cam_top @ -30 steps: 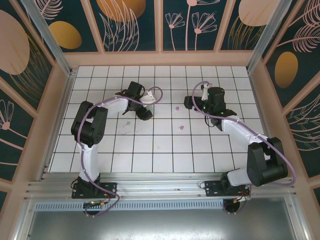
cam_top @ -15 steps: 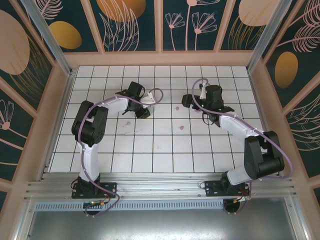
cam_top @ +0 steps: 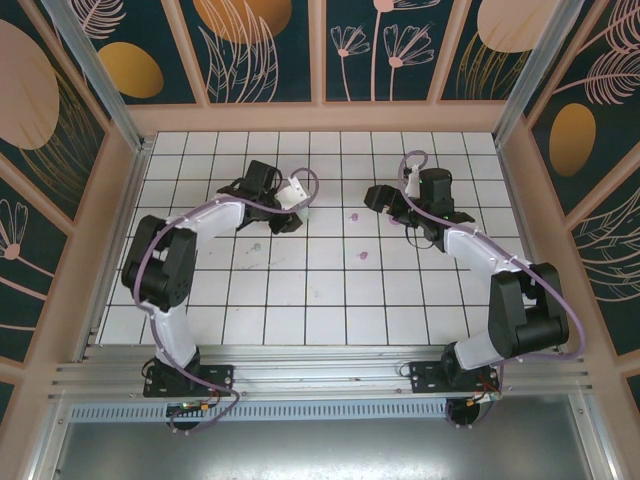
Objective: Insert wireless bluetooth earbuds into charging case
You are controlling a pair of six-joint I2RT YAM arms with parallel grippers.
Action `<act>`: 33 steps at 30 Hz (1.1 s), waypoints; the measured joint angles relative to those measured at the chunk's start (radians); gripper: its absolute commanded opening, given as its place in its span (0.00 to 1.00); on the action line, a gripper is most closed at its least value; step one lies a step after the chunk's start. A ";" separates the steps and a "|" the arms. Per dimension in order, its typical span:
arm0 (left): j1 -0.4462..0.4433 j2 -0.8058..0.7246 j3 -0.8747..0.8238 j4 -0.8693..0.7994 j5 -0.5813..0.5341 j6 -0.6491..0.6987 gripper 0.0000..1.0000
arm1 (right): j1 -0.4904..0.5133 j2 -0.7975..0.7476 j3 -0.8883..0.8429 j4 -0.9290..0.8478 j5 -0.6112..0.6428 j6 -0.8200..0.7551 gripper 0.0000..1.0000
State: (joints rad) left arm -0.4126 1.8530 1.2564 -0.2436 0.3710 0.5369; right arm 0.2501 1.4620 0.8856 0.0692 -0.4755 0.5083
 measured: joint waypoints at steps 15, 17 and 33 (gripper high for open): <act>-0.055 -0.290 -0.166 0.143 0.183 -0.140 0.27 | 0.147 0.041 0.151 -0.087 -0.231 0.040 0.77; -0.055 -0.297 -0.175 0.143 0.200 -0.150 0.27 | 0.171 0.072 0.189 -0.109 -0.247 0.034 0.77; -0.055 -0.336 -0.209 0.138 0.246 -0.177 0.30 | 0.261 0.237 0.363 -0.231 -0.347 -0.003 0.35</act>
State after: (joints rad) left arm -0.4679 1.5173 1.0473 -0.1051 0.6174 0.3603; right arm 0.5106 1.6985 1.2484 -0.1616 -0.8223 0.5049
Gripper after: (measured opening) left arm 0.359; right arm 0.469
